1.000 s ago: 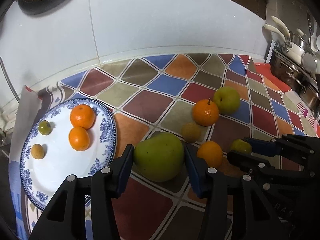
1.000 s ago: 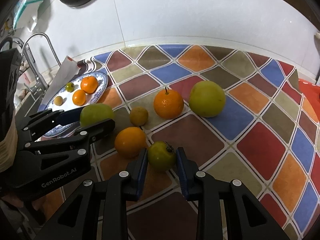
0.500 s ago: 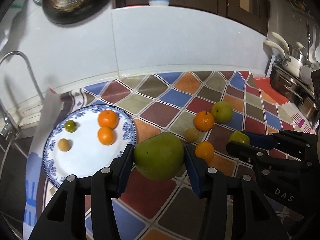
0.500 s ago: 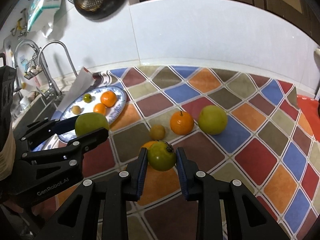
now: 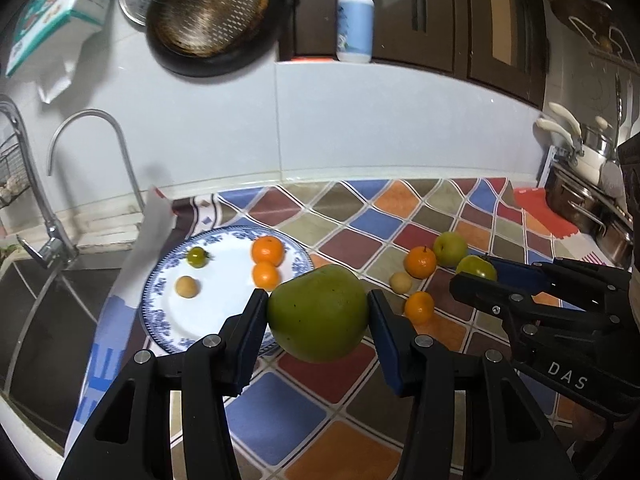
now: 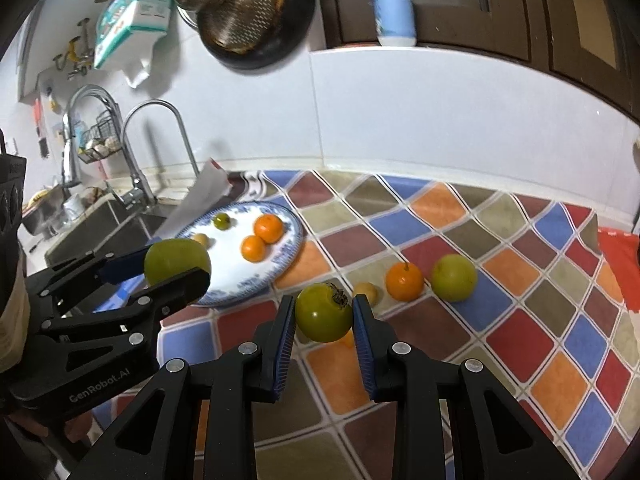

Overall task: Organize fruits
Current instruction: 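Carry both fruits onto the blue-and-white plate and open both grippers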

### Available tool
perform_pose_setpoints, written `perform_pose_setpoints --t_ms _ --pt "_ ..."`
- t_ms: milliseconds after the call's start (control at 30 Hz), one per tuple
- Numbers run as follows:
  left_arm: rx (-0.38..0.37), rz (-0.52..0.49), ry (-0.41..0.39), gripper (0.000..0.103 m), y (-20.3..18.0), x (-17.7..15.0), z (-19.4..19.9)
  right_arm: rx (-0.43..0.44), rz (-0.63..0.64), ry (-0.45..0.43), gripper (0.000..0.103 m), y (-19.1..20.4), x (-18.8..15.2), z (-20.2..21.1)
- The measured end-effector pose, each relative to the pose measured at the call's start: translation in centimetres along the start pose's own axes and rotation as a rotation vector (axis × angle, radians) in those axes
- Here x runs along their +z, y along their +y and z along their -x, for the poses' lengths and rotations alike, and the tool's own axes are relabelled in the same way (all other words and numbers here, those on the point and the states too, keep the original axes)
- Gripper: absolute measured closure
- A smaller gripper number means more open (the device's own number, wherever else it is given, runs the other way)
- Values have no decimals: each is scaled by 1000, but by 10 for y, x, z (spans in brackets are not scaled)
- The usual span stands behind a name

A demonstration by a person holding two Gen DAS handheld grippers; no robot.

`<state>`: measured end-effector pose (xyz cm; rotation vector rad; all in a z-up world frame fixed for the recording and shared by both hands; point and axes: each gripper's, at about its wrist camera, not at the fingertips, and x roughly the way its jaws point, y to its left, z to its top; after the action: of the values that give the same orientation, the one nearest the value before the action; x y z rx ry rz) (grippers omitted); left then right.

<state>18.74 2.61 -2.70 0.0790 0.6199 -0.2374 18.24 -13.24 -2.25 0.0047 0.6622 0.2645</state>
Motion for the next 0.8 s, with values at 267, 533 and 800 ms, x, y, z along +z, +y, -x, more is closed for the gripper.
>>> perform_pose_setpoints --t_ms 267,533,800 --pt "33 11 -30 53 24 -2 21 41 28 -50 73 30 11 10" --pt "60 17 -37 53 59 -7 32 68 54 -72 73 66 21 2" --pt "73 11 -24 53 90 -14 28 81 57 -60 73 96 25 -16"
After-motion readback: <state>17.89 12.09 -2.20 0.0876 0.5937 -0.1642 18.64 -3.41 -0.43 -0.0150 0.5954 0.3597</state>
